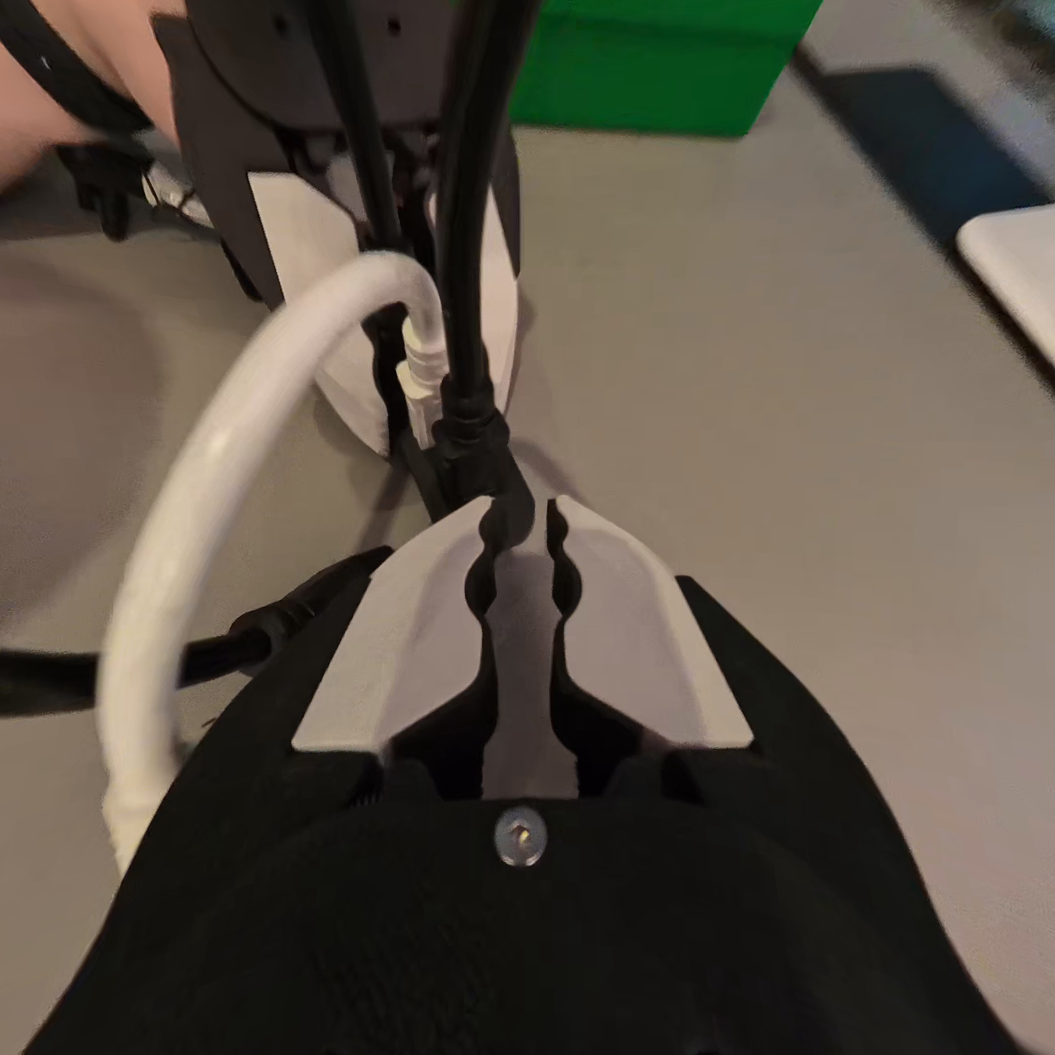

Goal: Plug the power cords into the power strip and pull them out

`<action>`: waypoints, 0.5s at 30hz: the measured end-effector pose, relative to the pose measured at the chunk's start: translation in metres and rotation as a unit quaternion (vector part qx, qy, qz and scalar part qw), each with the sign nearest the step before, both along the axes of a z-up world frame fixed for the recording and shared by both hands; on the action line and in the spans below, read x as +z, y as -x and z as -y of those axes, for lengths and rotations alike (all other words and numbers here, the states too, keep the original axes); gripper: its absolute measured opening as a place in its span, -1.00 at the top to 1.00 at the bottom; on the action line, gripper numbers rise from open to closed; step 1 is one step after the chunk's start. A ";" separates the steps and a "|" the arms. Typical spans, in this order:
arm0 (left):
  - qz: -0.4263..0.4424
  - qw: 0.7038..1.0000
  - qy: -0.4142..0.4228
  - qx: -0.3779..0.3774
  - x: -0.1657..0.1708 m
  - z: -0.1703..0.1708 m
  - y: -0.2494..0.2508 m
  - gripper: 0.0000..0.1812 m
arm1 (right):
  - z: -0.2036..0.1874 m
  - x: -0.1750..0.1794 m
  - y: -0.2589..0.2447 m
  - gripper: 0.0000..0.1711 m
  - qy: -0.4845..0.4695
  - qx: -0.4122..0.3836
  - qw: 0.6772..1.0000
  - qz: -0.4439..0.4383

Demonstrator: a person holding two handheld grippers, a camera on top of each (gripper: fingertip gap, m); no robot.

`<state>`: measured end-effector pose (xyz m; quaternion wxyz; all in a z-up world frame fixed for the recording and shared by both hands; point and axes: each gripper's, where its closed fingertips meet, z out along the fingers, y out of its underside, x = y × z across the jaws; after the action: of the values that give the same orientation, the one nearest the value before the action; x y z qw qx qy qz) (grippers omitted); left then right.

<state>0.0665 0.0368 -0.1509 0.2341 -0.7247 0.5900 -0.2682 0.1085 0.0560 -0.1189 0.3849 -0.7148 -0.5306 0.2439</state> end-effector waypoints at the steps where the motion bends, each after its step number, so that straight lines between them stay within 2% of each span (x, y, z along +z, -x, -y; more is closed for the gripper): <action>1: 0.007 1.000 0.001 -0.011 0.000 0.002 -0.001 0.52 | 0.005 -0.004 0.004 0.78 0.014 0.016 1.000 0.000; 2: 0.010 1.000 0.003 -0.017 0.000 0.004 -0.001 0.52 | 0.011 -0.005 0.007 0.74 0.025 0.036 0.999 -0.006; 3: 0.009 1.000 0.005 -0.024 0.000 0.006 -0.001 0.52 | 0.017 -0.005 0.008 0.82 0.028 0.057 0.998 -0.012; 4: 0.010 0.999 0.002 -0.033 0.000 0.008 -0.001 0.52 | 0.025 -0.003 0.010 0.76 0.029 0.083 0.996 -0.025; 5: 0.013 0.999 -0.004 -0.037 0.000 0.008 -0.002 0.52 | 0.032 0.003 0.014 0.44 0.034 0.104 0.992 -0.055; 6: 0.012 0.999 -0.004 -0.038 0.000 0.008 -0.002 0.52 | 0.034 0.010 0.017 0.43 0.042 0.106 0.990 -0.089; 7: 0.009 0.999 -0.003 -0.039 0.000 0.009 -0.001 0.52 | 0.030 0.012 0.018 0.46 0.043 0.091 0.990 -0.102; 8: 0.007 0.999 -0.003 -0.039 0.000 0.009 -0.001 0.52 | 0.023 0.009 0.017 0.66 0.030 0.075 0.992 -0.095; 9: 0.004 0.999 -0.002 -0.038 0.000 0.009 -0.001 0.52 | 0.021 0.008 0.017 0.71 0.019 0.077 0.992 -0.098; 15: -0.046 0.998 -0.032 -0.034 -0.002 0.006 0.004 0.50 | 0.019 0.010 0.022 0.72 0.029 0.075 0.988 -0.133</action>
<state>0.0629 0.0310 -0.1525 0.2202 -0.7083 0.6324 -0.2233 0.0865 0.0367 -0.1090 0.4119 -0.6448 -0.5199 0.3800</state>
